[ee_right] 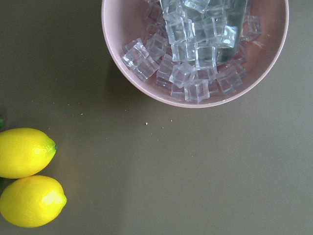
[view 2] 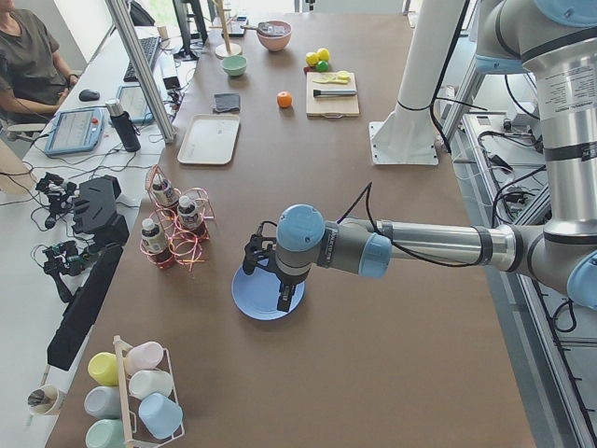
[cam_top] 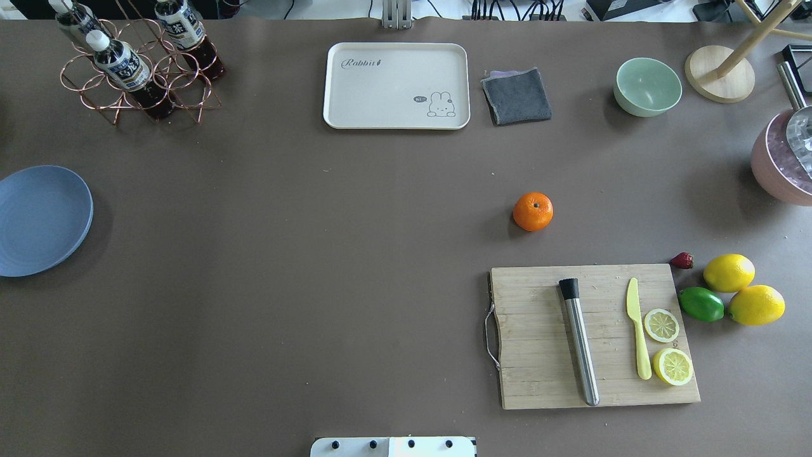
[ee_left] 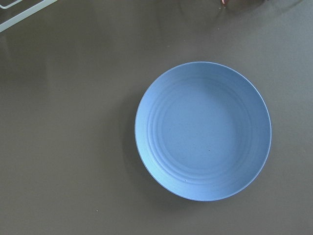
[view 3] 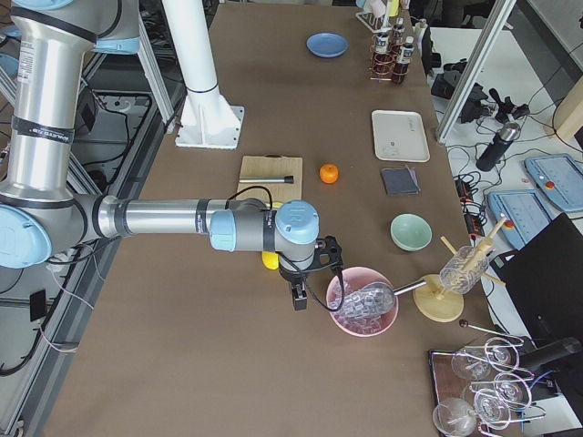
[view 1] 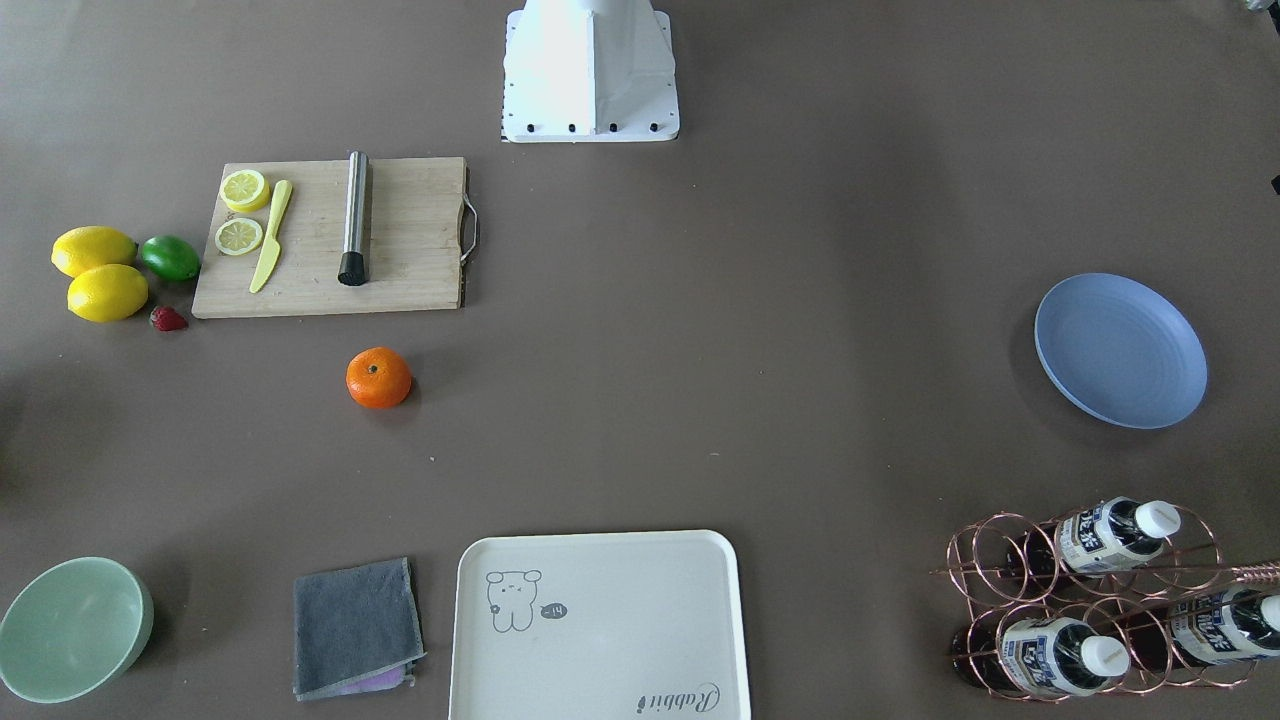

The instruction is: Pick orange to plate

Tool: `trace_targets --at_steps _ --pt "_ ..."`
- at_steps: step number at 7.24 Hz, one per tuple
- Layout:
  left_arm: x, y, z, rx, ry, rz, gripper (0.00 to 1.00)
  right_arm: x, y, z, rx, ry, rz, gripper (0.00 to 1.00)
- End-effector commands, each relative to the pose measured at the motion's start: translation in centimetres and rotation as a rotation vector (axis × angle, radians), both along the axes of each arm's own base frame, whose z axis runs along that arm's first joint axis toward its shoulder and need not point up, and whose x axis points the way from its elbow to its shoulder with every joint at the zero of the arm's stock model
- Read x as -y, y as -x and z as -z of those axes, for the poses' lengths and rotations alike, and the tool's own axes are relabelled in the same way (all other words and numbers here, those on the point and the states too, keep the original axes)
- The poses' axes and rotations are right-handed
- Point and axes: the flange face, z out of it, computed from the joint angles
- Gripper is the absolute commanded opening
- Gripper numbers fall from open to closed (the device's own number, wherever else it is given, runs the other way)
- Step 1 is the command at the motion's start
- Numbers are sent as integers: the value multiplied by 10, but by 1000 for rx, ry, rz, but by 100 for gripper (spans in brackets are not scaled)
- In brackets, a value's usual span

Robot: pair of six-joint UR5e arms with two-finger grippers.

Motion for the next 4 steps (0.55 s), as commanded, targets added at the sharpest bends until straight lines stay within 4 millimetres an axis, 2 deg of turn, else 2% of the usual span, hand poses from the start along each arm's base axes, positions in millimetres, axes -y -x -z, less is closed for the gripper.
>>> trace_targets --at_steps 1,2,3,4 --pt "21 -6 8 -10 32 54 99 -1 0 3 -5 0 -5 100" --pt "17 -9 -6 -9 39 47 99 1 0 -7 -7 23 -11 100" --pt "18 -9 -6 -9 37 53 98 2 1 -17 -1 37 -10 100" --pt "21 -9 -8 -7 39 54 98 5 1 -16 2 22 -11 100"
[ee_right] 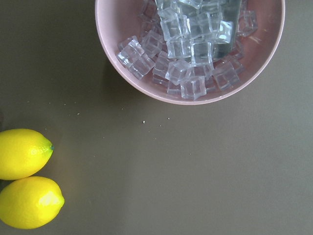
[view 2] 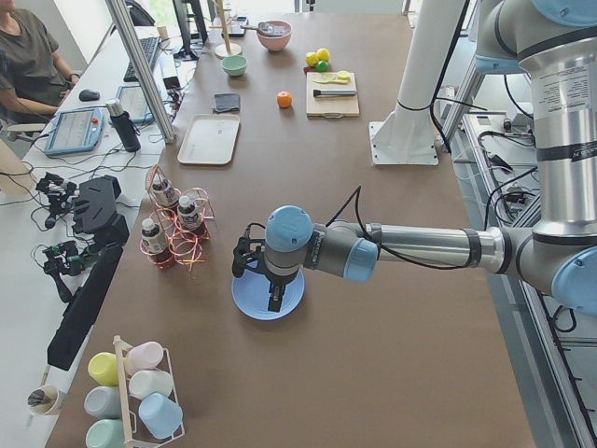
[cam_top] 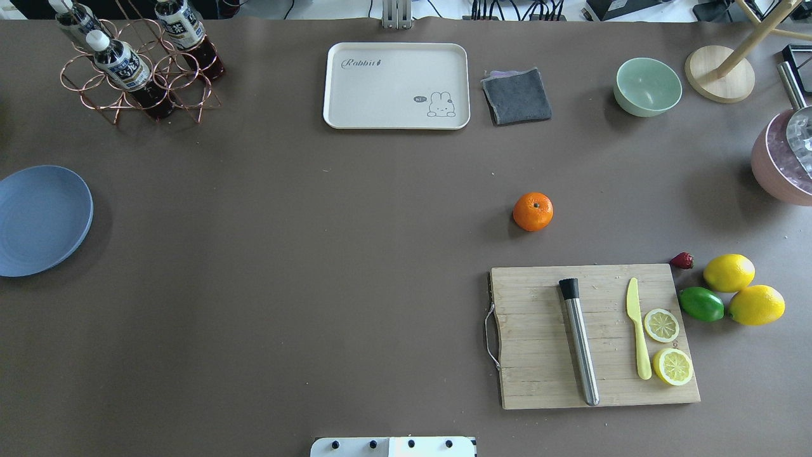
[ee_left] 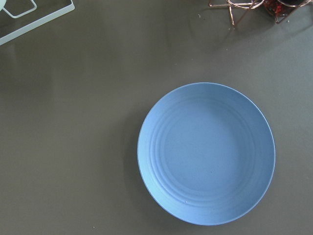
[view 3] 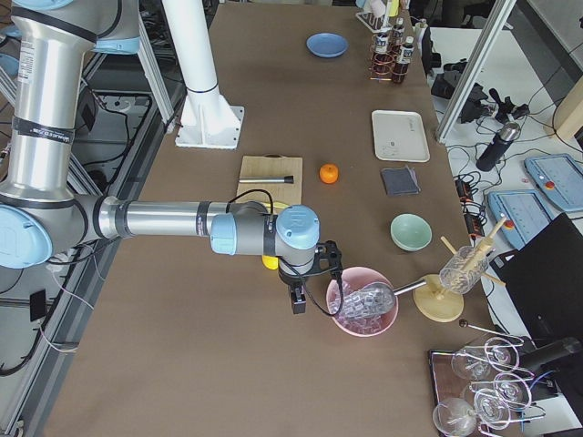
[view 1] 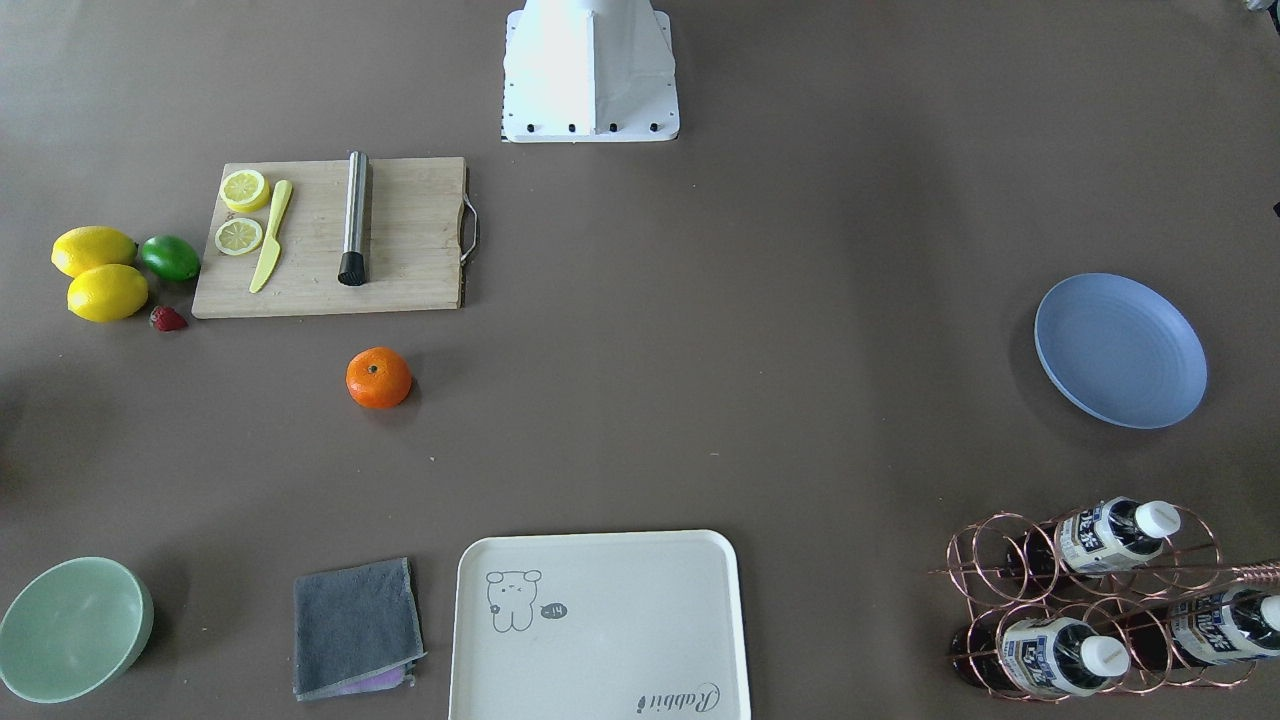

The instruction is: Pick orange to plate

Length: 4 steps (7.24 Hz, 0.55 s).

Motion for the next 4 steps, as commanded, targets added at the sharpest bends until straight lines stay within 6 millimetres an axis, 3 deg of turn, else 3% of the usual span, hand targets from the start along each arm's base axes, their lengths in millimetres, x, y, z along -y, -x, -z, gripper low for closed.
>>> trace_targets --at_steps 1,4 --pt "1 1 -5 20 -3 3 98 3 0 -2 6 -22 1 100" --pt "-12 -1 -15 55 21 -1 98 2 1 -3 6 -24 6 100"
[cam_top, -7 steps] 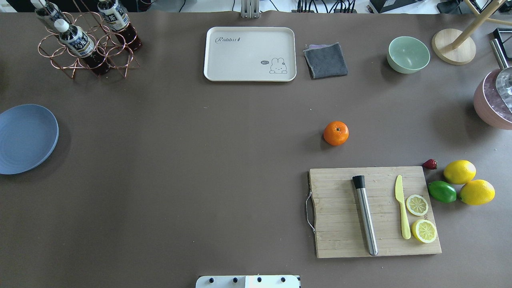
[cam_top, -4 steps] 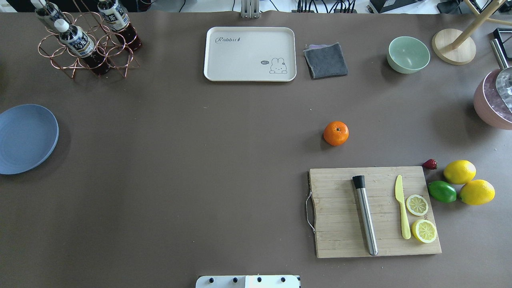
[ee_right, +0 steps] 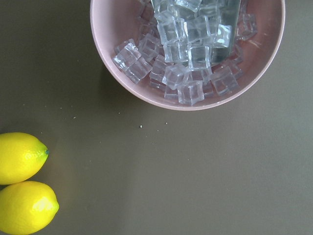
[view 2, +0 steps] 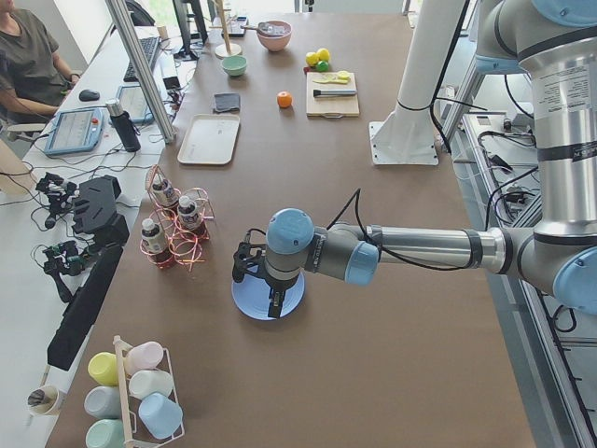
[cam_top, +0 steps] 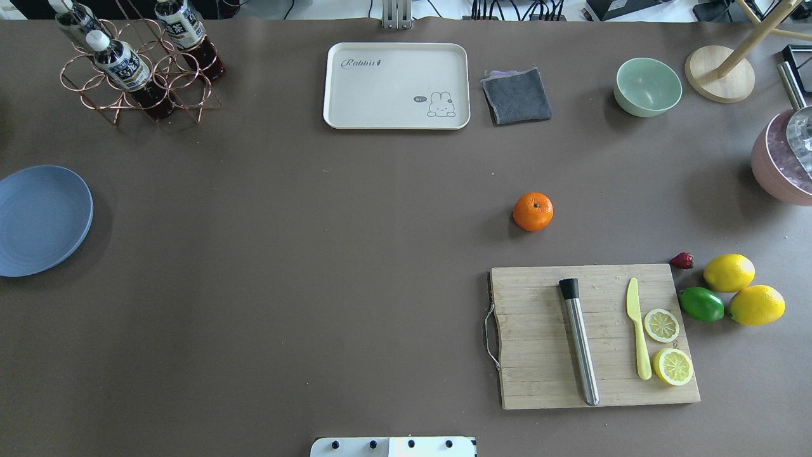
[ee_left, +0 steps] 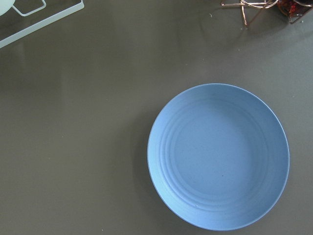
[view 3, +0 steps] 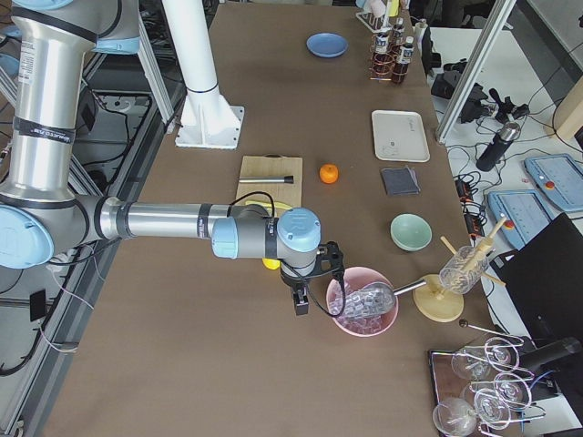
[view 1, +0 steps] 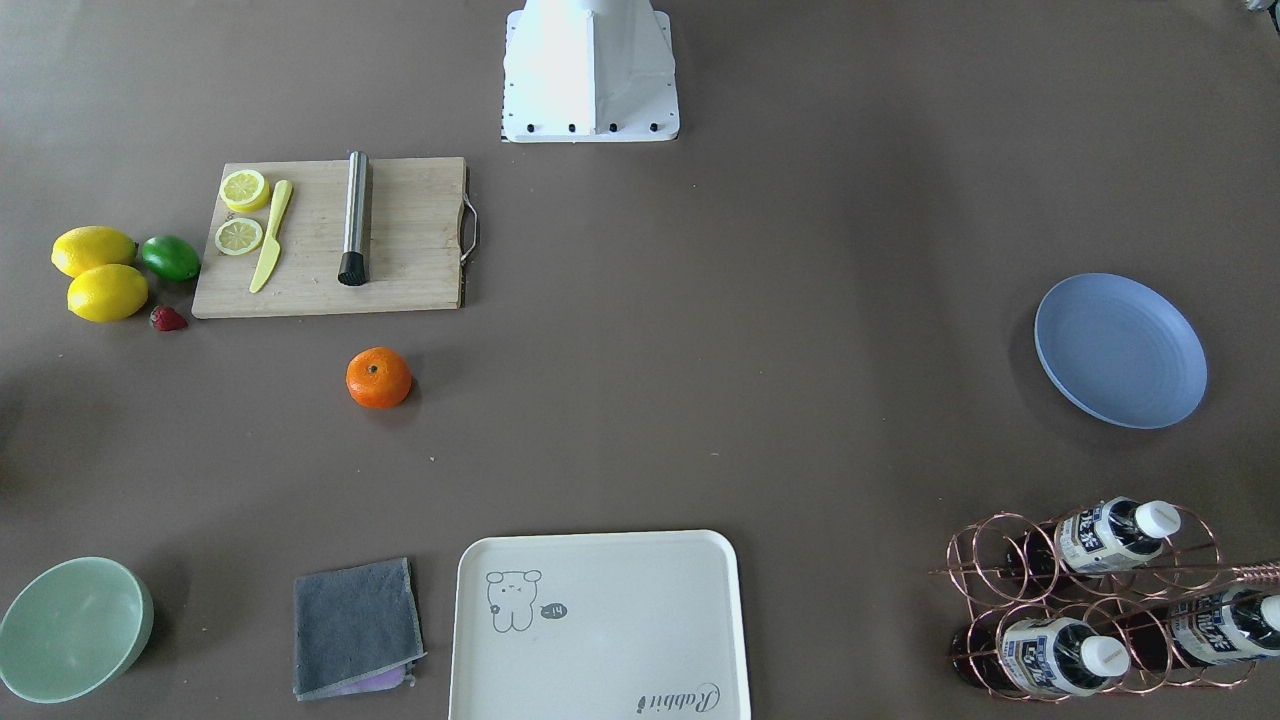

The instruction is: Pick orange to plate

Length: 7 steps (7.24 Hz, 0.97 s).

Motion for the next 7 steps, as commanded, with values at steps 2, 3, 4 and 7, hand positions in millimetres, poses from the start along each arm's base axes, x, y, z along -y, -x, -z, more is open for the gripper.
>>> trace_targets --at_steps 2,3,4,7 --pt "-18 -17 -17 5 46 -43 98 -4 0 -5 0 9 3 100" --pt "-25 -17 -19 -2 56 -45 98 -3 0 -4 0 8 2 100" --pt "-23 -18 -17 -9 53 -48 98 -4 0 -7 0 13 3 100" --pt "-19 -19 -16 -8 85 -49 97 -3 1 -7 9 13 5 100"
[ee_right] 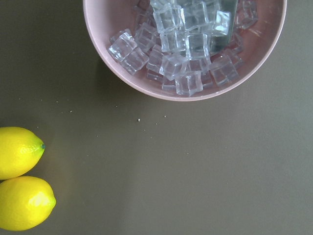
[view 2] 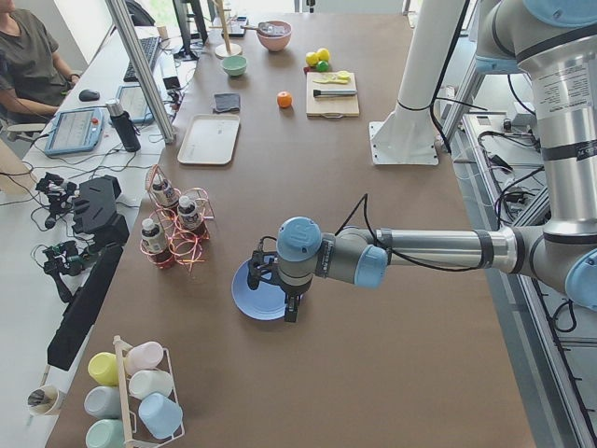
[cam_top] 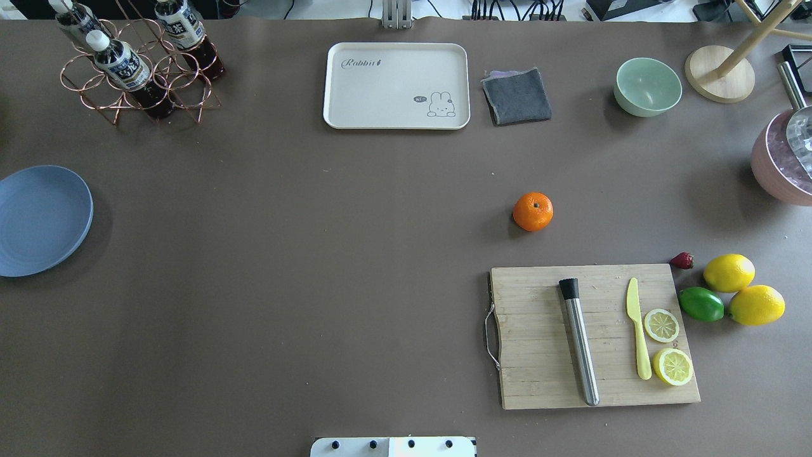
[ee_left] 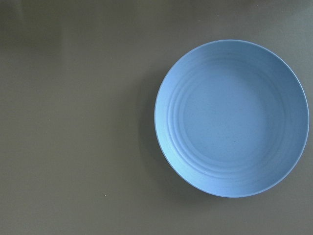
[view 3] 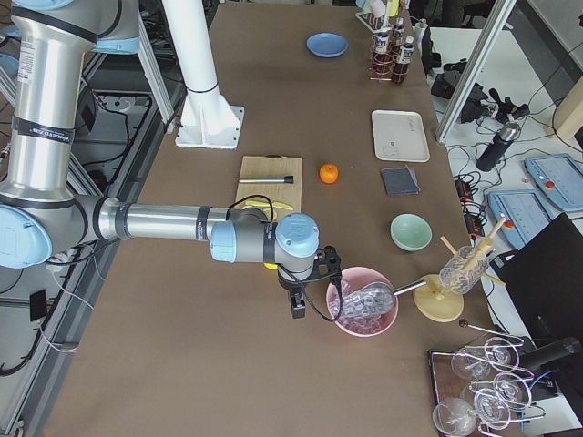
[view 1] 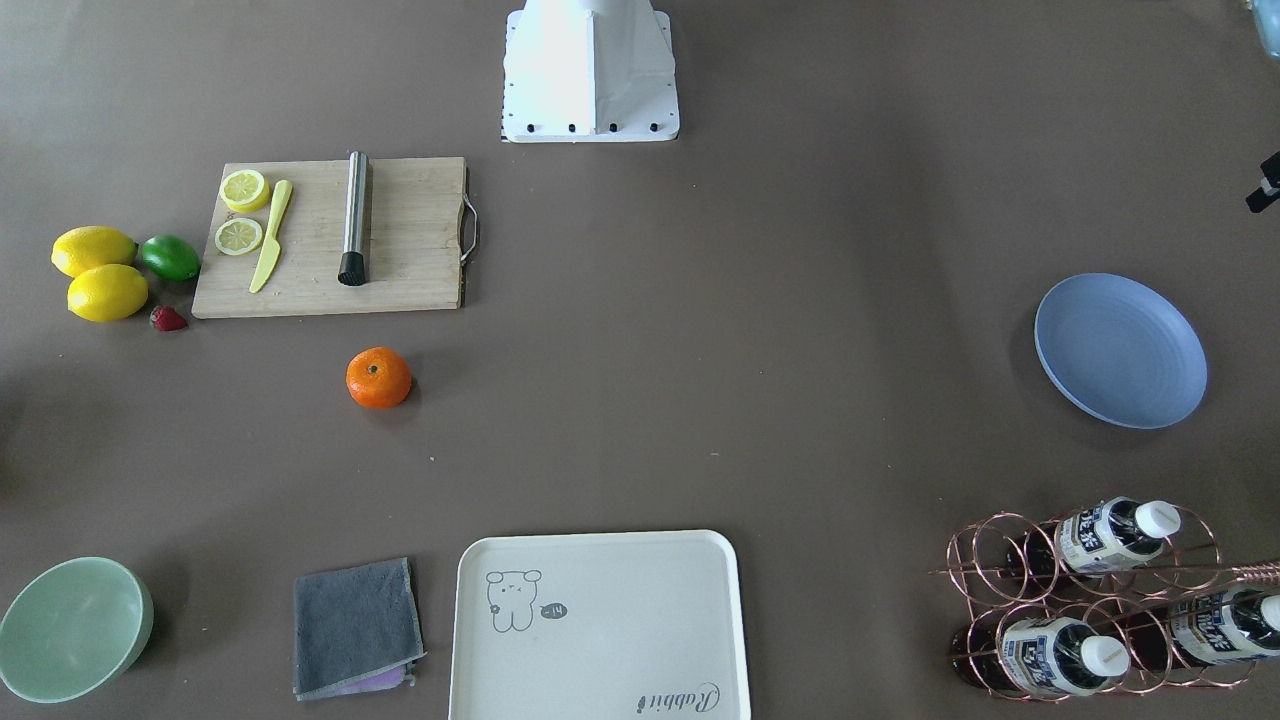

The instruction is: Pick orange to plate

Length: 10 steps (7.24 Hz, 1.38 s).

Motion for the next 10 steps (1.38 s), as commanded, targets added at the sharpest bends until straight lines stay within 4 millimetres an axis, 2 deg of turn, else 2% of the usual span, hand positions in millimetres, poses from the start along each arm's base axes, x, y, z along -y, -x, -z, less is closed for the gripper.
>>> trace_targets --at_steps 1,4,8,9,10 --pt "1 1 -3 7 28 2 97 1 0 3 2 -9 1 100" --pt "-3 0 -2 10 38 -1 97 3 0 5 4 -12 0 100" --pt "-10 7 -17 23 39 -32 97 4 1 5 6 -3 -7 100" --pt "-1 4 -26 22 42 -37 97 4 2 5 13 -1 -6 100" --pt "28 1 -36 19 30 -36 97 4 4 5 25 2 -2 100"
